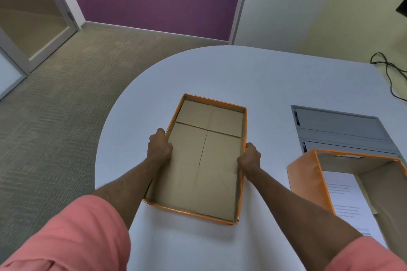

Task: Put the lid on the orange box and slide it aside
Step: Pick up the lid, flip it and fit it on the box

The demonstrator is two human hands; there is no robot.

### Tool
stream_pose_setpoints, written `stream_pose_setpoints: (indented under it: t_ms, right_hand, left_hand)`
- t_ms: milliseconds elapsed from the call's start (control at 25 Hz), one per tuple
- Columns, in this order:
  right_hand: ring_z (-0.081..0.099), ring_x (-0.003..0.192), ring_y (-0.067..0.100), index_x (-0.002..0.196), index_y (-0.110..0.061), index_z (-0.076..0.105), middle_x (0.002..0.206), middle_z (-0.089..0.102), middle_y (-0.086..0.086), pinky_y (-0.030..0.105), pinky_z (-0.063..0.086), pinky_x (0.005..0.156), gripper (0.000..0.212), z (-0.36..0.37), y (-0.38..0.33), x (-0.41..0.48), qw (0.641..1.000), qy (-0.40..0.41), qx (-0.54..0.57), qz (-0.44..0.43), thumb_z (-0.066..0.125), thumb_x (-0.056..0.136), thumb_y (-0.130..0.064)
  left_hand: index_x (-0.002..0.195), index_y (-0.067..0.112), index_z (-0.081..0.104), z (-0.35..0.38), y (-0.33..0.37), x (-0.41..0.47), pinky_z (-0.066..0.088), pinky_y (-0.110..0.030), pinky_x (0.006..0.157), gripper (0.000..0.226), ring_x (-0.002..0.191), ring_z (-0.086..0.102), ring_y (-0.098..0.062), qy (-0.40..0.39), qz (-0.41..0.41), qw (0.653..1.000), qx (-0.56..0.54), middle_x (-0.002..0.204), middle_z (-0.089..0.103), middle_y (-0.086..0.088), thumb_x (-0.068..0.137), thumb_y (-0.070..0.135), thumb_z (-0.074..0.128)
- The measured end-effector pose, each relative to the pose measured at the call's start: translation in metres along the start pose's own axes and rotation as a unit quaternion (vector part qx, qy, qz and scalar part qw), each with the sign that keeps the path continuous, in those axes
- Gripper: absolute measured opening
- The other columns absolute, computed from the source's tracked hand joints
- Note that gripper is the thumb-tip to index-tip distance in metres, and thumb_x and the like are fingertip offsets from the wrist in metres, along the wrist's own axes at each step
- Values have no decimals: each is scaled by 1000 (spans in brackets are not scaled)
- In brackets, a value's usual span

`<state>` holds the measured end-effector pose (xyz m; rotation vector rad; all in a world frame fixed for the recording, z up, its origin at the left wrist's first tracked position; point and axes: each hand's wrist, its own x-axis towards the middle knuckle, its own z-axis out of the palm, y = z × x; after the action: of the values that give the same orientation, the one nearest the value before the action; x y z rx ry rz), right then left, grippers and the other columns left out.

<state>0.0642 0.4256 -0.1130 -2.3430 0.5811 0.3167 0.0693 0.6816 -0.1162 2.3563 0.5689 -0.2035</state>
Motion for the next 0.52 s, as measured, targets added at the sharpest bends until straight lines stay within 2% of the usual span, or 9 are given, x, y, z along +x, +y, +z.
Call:
stream_pose_setpoints:
  t_ms: [80,160,280,400,520]
  right_hand:
    - [58,99,33,116,3,50,113,56,20,42,52,81,39,-22,-4,2,1000,19,20,-10,43,81,17]
    - [59,106,38,125,3,49,119,56,23,47,54,90,46,-48,-7,6,999,34,35,-20,42,82,17]
    - [59,107,39,128,1,50,123,56,24,48,54,93,48,-90,-12,7,997,47,39,-44,42,82,16]
    - [60,105,37,128,0,53,124,57,22,47,55,91,47,-139,-11,8,994,59,53,-70,44,84,14]
    - [62,104,31,128,-1,56,124,61,21,40,56,90,47,-192,6,6,991,70,64,-89,47,84,12]
  left_hand:
    - [91,11,49,-8,23,-5,45,-35,75,19,88,49,-26,16,2,1000,-6,94,48,-6,85,-6,51]
    - [84,12,50,-17,50,-11,51,-40,78,22,90,56,-29,25,5,1000,-12,95,58,-11,84,-10,48]
    - [95,4,56,-27,85,-27,54,-41,82,20,91,59,-30,44,16,999,-14,109,63,-19,86,-11,47]
    - [104,-4,59,-29,119,-48,53,-39,81,21,92,59,-29,57,38,997,-27,109,63,-20,87,-10,49]
    - [110,-3,60,-25,157,-76,54,-41,85,23,100,61,-32,61,67,995,-44,110,63,-20,89,-7,51]
